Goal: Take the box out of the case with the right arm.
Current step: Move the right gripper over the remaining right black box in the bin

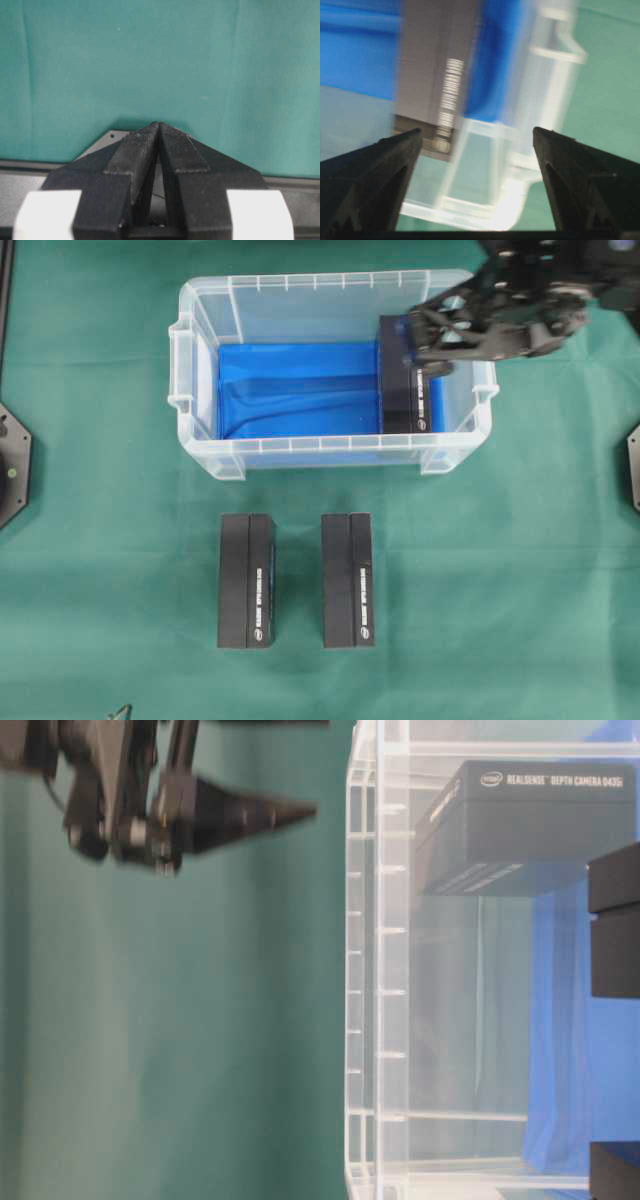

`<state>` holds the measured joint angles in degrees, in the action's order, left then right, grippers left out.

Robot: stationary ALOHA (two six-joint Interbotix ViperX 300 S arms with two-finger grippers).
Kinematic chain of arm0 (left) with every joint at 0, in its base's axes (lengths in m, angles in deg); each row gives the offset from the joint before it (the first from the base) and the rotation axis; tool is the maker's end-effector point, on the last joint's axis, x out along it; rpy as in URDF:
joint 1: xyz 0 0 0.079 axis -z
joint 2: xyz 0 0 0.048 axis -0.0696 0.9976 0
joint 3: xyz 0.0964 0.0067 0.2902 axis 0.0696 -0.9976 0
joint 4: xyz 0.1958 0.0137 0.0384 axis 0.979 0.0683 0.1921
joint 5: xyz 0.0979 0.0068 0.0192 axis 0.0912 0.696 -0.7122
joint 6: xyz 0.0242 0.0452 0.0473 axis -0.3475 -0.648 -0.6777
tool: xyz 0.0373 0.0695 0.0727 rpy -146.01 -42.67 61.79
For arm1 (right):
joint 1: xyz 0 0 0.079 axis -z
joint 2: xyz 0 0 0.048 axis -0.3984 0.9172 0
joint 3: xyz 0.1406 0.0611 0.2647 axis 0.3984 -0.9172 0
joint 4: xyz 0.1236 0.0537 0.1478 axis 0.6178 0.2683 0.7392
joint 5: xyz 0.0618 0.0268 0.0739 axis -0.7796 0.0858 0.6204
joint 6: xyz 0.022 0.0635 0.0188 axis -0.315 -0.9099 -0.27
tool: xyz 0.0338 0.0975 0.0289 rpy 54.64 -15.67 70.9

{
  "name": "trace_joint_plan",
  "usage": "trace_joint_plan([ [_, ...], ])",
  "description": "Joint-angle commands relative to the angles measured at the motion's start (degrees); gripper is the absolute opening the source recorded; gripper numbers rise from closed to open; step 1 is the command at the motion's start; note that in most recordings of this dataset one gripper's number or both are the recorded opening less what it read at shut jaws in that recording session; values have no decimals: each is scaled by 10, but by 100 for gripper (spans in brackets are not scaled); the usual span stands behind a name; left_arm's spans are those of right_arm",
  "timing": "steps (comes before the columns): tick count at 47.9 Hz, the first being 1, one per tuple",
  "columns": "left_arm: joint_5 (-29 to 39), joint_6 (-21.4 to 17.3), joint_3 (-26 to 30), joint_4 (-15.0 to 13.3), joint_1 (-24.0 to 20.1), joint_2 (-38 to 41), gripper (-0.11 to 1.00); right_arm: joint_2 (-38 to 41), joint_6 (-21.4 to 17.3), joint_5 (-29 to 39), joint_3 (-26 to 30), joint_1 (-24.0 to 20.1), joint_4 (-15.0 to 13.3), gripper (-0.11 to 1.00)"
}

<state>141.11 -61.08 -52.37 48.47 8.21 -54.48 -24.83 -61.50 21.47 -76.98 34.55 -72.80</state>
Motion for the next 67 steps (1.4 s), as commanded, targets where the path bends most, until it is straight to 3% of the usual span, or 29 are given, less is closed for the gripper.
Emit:
trace_joint_plan([
  [1,-2,-1,14,2,-2,4,2,18,1,-3,41,-4,0,89],
  [8,-2,-1,14,2,-1,2,2,44,1,-3,66,-6,0,89],
  [67,-2,1,14,2,-1,2,2,53,-4,-18,55,-4,-5,90],
])
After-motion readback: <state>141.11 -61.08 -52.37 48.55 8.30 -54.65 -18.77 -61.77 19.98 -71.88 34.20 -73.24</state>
